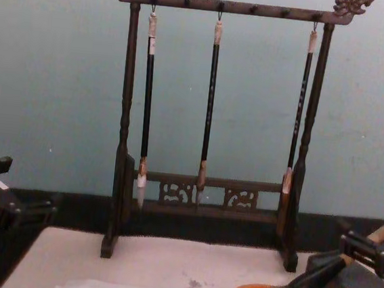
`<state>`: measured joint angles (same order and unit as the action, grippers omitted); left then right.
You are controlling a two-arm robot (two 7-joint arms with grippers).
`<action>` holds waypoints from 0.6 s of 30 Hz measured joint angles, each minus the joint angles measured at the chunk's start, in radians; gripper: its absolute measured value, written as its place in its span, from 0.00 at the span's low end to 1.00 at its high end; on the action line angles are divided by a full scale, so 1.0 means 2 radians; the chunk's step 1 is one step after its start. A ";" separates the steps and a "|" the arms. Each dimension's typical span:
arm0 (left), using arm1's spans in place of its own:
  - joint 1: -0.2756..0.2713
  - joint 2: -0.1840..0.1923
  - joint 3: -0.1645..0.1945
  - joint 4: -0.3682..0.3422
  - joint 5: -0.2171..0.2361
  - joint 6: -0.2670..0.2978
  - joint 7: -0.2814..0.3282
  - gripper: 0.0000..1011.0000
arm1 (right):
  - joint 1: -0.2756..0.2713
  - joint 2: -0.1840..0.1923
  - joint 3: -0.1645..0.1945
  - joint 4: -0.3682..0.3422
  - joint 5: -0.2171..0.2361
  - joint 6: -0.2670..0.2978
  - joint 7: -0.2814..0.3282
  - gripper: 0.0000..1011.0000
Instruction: Pick up the brush from the inkstone, write on the paper, then place the brush back to its original position.
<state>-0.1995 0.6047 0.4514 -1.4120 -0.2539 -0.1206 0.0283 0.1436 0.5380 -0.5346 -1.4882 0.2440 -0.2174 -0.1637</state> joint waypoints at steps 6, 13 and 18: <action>0.000 0.000 0.000 0.000 0.000 0.000 0.000 1.00 | 0.000 0.000 0.000 0.000 0.000 0.000 0.000 0.99; 0.000 0.000 0.000 0.000 0.000 0.000 0.000 1.00 | 0.000 0.000 0.000 0.000 0.000 0.000 0.000 0.99; 0.000 0.000 0.000 0.000 0.000 0.000 0.000 1.00 | 0.000 0.000 0.000 0.000 0.000 0.000 0.000 0.99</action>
<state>-0.1995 0.6047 0.4514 -1.4120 -0.2539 -0.1206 0.0283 0.1436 0.5381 -0.5346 -1.4882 0.2440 -0.2174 -0.1637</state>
